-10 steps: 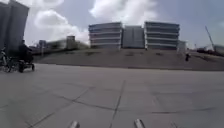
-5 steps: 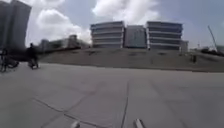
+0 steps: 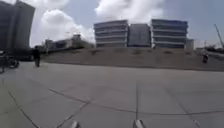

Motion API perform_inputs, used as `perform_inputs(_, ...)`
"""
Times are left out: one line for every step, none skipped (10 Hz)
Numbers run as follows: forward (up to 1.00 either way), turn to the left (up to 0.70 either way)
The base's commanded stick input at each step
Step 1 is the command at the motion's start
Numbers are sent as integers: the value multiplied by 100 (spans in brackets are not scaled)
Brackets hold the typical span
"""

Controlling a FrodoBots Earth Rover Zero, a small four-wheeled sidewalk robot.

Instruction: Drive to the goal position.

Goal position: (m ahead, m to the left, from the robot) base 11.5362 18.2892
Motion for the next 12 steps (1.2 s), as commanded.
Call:
perform_inputs(85,0)
perform_inputs(85,0)
perform_inputs(85,0)
perform_inputs(85,0)
perform_inputs(85,0)
perform_inputs(85,0)
perform_inputs(85,0)
perform_inputs(85,0)
perform_inputs(85,0)
perform_inputs(85,0)
perform_inputs(85,0)
perform_inputs(85,0)
